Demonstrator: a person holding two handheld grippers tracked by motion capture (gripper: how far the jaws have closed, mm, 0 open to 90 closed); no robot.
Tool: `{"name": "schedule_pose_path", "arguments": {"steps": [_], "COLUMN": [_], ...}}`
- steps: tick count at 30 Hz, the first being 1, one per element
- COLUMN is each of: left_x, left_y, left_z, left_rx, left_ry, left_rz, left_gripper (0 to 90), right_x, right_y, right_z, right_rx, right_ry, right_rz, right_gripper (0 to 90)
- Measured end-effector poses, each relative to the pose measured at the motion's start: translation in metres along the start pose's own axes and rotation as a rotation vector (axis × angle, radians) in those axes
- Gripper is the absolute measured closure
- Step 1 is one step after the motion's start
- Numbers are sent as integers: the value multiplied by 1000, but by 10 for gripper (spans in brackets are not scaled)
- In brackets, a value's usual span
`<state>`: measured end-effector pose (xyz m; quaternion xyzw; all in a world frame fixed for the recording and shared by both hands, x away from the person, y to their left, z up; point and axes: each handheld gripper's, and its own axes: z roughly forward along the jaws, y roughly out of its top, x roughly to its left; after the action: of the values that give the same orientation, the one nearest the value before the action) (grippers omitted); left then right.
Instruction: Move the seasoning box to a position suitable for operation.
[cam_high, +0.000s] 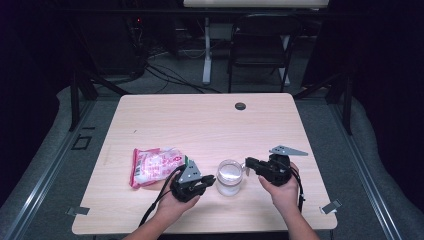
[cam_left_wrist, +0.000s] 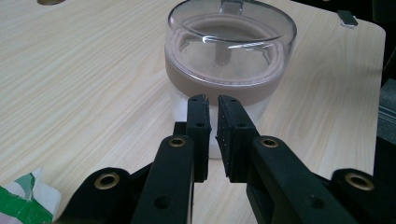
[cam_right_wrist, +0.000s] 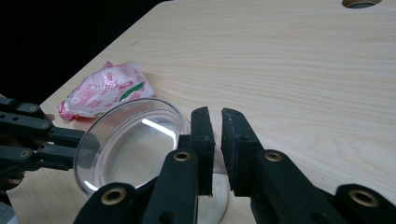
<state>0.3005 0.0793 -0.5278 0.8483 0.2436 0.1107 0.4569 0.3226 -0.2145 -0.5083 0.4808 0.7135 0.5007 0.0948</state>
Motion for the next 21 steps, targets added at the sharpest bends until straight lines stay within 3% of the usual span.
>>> {"name": "schedule_pose_path", "arguments": {"steps": [5,12,15,17,21], "left_x": [-1,-1,-1,-1,-1], "left_y": [0,1,0,0,0], "left_z": [0,0,0,0,1], "left_rx": [0,-5,-9,-4,-5], "left_ry": [2,-1,5,3,7], "left_rz": [4,10,12,14,19], "left_gripper": [835,834,834,834,834], "right_x": [-1,-4,-6,-11,-14], "right_y": [0,-3,-6,-6,-7], "right_z": [0,3,6,7,7], "right_rx": [-3,19,24,20,11], "right_ry": [8,-20,-20,12,28], "right_rz": [8,7,35,70,100], "right_gripper": [834,839,844,834,823]}}
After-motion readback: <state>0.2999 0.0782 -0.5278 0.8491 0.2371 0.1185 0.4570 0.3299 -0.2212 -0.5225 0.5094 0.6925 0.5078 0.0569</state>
